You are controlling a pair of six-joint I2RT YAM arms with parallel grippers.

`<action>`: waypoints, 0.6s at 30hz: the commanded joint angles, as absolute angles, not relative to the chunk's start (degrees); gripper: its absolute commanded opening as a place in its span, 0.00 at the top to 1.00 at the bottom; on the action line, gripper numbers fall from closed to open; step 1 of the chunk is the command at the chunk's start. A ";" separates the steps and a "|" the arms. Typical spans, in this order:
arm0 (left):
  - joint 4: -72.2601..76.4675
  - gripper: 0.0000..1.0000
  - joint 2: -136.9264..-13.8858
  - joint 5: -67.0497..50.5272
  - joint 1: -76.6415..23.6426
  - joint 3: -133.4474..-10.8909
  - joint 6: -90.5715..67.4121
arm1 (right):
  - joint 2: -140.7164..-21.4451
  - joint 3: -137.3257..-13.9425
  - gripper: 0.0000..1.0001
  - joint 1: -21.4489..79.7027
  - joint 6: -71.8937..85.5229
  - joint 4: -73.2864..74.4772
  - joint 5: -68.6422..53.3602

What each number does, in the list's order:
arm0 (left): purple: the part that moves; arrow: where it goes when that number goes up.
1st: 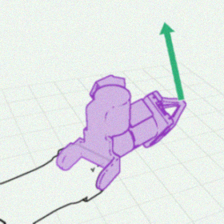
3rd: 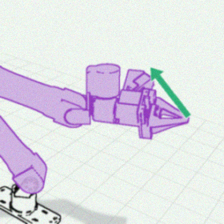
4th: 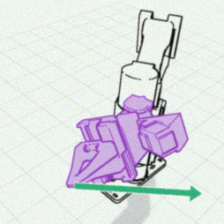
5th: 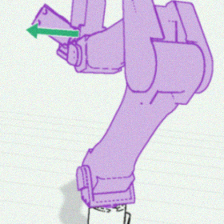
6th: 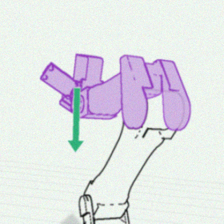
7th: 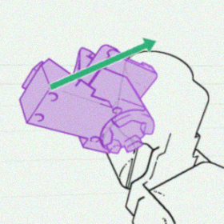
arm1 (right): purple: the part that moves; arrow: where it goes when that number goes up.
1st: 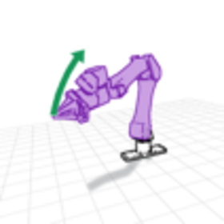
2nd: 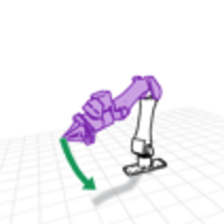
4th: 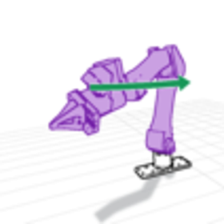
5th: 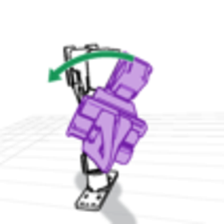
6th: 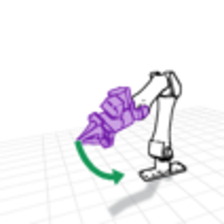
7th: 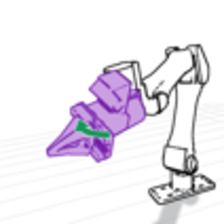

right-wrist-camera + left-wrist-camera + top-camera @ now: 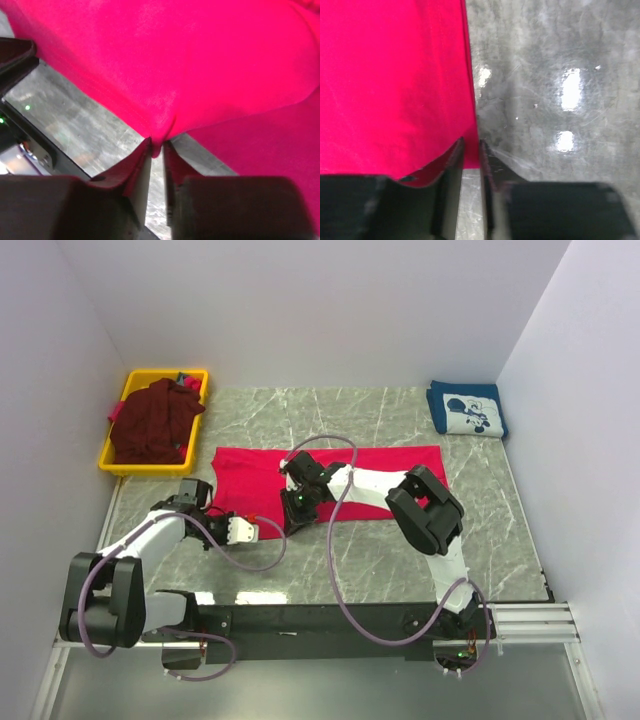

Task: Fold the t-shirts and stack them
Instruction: Fold the tshirt

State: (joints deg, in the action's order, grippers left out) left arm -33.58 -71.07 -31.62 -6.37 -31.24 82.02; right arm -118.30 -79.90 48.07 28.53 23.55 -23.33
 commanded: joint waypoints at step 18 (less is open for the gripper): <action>-44.47 0.99 -73.03 -36.11 -3.61 -48.68 77.26 | -114.70 -89.19 1.00 42.98 27.86 22.77 -29.71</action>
